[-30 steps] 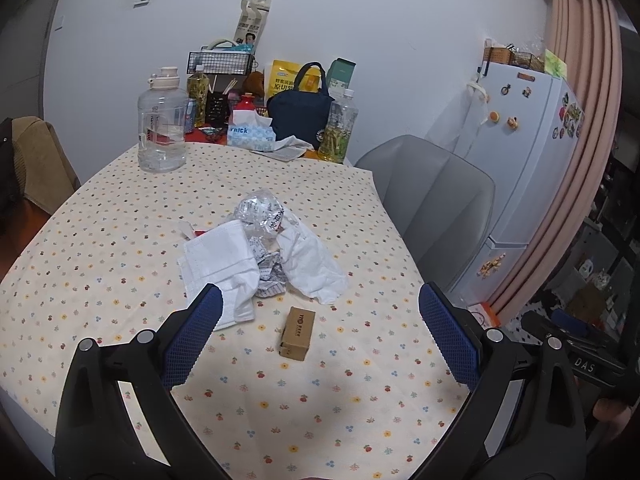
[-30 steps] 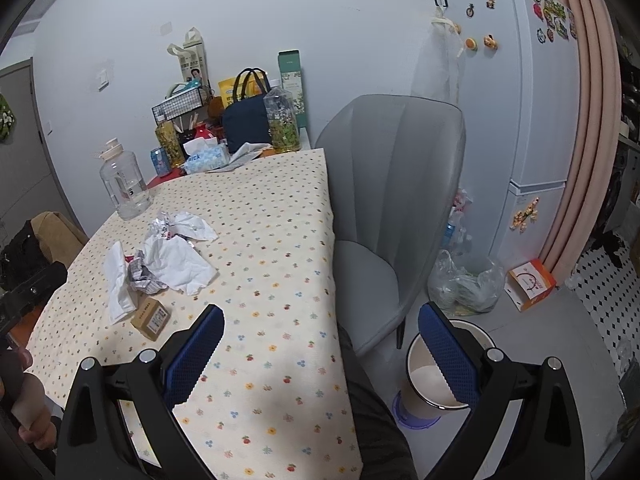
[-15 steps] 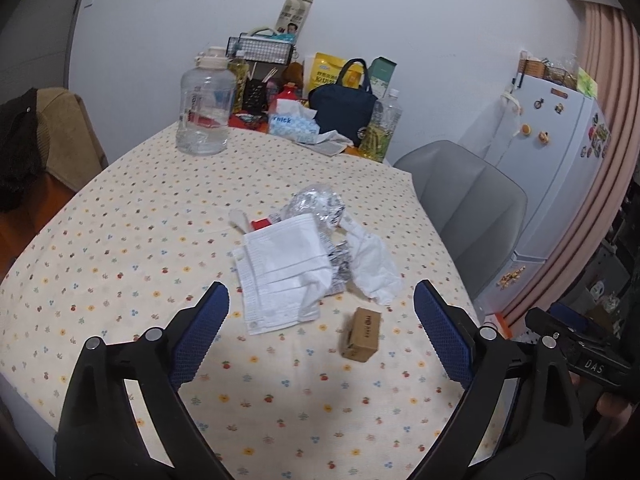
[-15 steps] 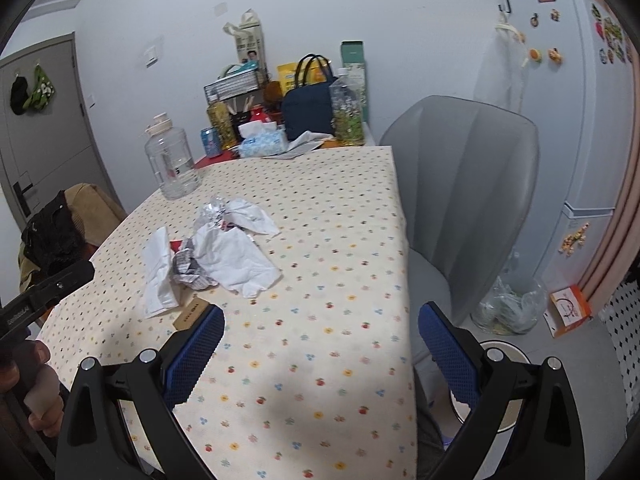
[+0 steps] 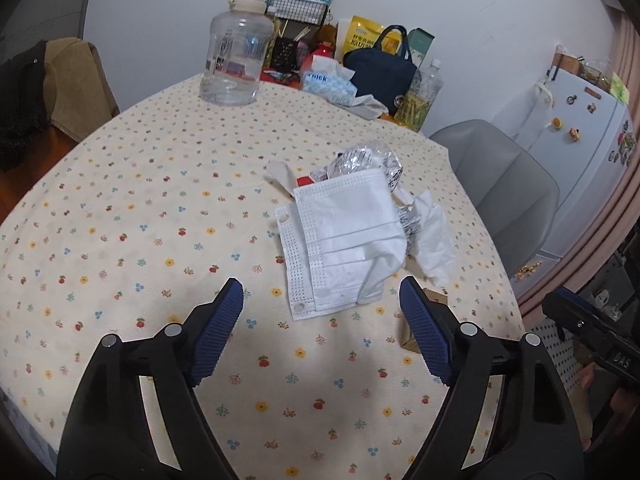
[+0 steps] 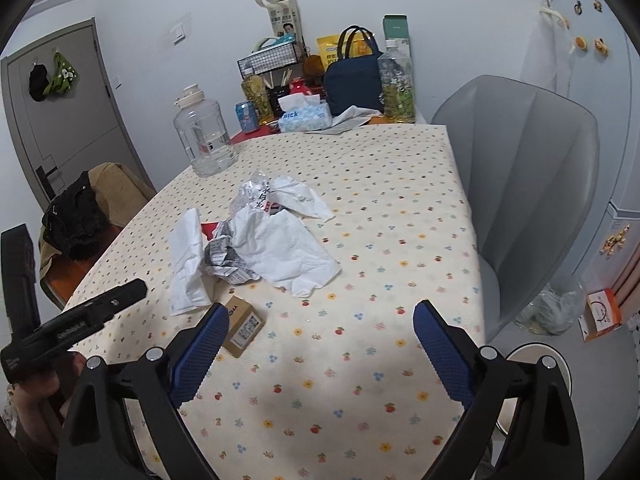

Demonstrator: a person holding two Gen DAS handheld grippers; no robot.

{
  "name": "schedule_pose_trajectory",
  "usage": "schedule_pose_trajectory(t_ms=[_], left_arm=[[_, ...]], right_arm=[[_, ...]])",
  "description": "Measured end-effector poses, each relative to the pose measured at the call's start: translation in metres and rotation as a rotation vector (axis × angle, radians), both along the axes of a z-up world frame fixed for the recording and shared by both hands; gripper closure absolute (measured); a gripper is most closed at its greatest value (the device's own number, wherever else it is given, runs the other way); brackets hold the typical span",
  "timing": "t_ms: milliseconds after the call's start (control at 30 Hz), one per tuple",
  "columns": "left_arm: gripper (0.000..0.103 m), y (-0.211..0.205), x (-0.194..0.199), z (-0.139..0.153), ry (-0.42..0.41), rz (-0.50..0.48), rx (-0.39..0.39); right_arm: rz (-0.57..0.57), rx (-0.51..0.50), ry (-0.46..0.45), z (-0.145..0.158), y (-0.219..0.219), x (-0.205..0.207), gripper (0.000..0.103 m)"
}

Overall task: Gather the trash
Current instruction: 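Reach the left gripper to the white face mask and close on it, then grasp the crumpled white tissue with the right gripper while left holds the mask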

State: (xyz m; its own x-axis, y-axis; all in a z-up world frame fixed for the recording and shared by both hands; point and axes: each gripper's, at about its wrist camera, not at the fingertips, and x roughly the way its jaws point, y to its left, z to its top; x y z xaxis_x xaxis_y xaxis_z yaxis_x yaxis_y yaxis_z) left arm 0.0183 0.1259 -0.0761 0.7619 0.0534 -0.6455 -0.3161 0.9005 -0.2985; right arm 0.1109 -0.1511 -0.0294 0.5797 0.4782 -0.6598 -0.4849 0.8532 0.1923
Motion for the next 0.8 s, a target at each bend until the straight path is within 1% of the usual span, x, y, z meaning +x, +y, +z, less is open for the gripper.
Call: schedule_pose_trajectory(t_ms=[267, 367, 433, 500, 533, 567, 600, 633, 667, 700, 733, 800], left_arm=[[0.023, -0.009, 0.029, -0.019, 0.051, -0.042, -0.018], [0.023, -0.013, 0.04, -0.022, 0.059, -0.051, -0.012], [0.023, -0.015, 0.048, -0.026, 0.079, -0.054, 0.007], [0.023, -0.015, 0.055, -0.029, 0.096, -0.052, 0.006], [0.026, -0.013, 0.057, -0.031, 0.1, -0.048, 0.003], [0.033, -0.012, 0.059, -0.033, 0.109, -0.044, 0.003], [0.054, -0.011, 0.062, -0.036, 0.124, -0.046, -0.001], [0.062, -0.01, 0.062, -0.038, 0.135, -0.04, 0.001], [0.068, -0.008, 0.059, -0.037, 0.124, -0.035, 0.002], [0.08, -0.005, 0.056, -0.036, 0.116, -0.04, -0.01], [0.084, -0.003, 0.053, -0.035, 0.113, -0.041, -0.021], [0.087, 0.002, 0.045, -0.031, 0.103, -0.027, -0.018]], right_arm=[[-0.002, 0.007, 0.037, -0.012, 0.006, 0.009, 0.013], [-0.01, 0.006, 0.054, -0.016, 0.004, 0.012, 0.013], [-0.012, 0.008, 0.061, -0.018, 0.003, 0.013, 0.013], [-0.011, 0.011, 0.068, -0.02, 0.004, 0.015, 0.013], [-0.01, 0.013, 0.07, -0.02, 0.005, 0.016, 0.013], [-0.008, 0.014, 0.072, -0.02, 0.005, 0.016, 0.013], [-0.006, 0.016, 0.075, -0.02, 0.006, 0.017, 0.013], [-0.001, 0.019, 0.078, -0.02, 0.008, 0.017, 0.013], [0.004, 0.019, 0.079, -0.021, 0.011, 0.017, 0.013], [0.01, 0.018, 0.081, -0.021, 0.013, 0.017, 0.012], [0.017, 0.016, 0.084, -0.022, 0.016, 0.017, 0.012], [0.038, 0.011, 0.086, -0.023, 0.025, 0.018, 0.012]])
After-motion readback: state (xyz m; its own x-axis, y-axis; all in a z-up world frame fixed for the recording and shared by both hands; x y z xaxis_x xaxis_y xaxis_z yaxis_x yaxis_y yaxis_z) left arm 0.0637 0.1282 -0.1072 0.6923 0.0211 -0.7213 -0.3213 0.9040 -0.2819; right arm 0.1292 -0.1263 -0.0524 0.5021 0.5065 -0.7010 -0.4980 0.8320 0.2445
